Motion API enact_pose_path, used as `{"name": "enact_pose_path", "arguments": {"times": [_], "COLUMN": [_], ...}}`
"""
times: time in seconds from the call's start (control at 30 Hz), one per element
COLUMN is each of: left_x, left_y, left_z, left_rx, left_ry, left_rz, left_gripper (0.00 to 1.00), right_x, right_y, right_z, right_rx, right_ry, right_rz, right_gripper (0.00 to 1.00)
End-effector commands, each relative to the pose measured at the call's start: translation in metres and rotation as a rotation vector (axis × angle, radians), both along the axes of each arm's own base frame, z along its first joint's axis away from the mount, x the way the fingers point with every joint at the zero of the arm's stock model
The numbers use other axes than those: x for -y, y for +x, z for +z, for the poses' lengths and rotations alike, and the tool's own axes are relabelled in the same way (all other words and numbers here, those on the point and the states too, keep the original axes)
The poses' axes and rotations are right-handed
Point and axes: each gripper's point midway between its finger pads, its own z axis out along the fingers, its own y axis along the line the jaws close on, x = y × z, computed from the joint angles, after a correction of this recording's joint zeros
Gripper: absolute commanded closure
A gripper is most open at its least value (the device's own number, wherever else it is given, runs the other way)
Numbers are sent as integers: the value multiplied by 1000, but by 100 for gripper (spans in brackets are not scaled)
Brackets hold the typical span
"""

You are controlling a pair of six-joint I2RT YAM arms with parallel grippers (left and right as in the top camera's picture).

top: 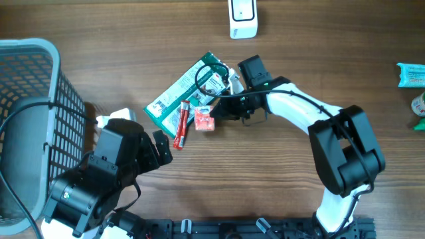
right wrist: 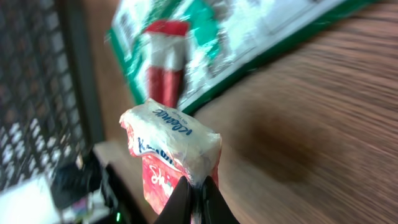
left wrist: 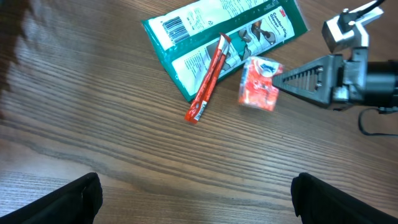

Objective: Scan the item barcode

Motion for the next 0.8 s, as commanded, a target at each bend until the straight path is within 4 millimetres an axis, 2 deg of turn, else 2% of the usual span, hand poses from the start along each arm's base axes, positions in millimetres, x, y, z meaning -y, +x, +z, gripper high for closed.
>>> {"name": "enact_pose_path", "arguments": {"times": [0.0, 0.13, 0.23, 0.27, 0.3, 0.33, 0.37, 0.4, 0.43, 0.53, 0.57, 0.6, 0.63, 0.67, 0.77], "left_x": [-3, -3, -3, -3, -3, -3, -3, -3, -3, -3, -3, -3, -3, -3, -3], "left_y": [1, 1, 1, 1, 1, 1, 1, 1, 1, 1, 1, 1, 1, 1, 1], "left_z": [2, 2, 2, 2, 2, 2, 2, 2, 2, 2, 2, 2, 2, 2, 2], "left_rx": [11, 11, 11, 11, 11, 11, 11, 11, 11, 11, 11, 11, 11, 11, 11], "left_ry": [4, 4, 4, 4, 4, 4, 4, 4, 4, 4, 4, 4, 4, 4, 4], "left_rz": [17, 17, 18, 17, 17, 17, 18, 17, 17, 18, 18, 17, 17, 17, 17], "left_gripper": [0, 0, 0, 0, 0, 0, 0, 0, 0, 0, 0, 0, 0, 0, 0], "right_x": [7, 16, 22, 22, 23, 29, 48, 64, 77, 83, 93, 97, 98, 97, 92], "right_y": [-7, -8, -9, -8, -4, 6, 23, 34, 42, 46, 49, 51, 52, 55, 56], "right_z": [23, 65, 84, 82, 73, 44, 3, -18, -31, -36, -41, -41, -37, -27, -1], "right_rx": [114, 218, 284, 298, 305, 294, 255, 252, 269, 267, 257, 254, 251, 255, 223], "right_ry": [200, 485, 608, 598, 541, 356, 63, -116, -242, -299, -361, -391, -394, -392, -361], "right_rz": [178, 272, 303, 307, 298, 255, 150, 85, 48, 16, -20, -39, -39, -41, -87], "right_gripper": [96, 96, 96, 96, 96, 96, 96, 96, 96, 95, 79, 50, 37, 31, 28]}}
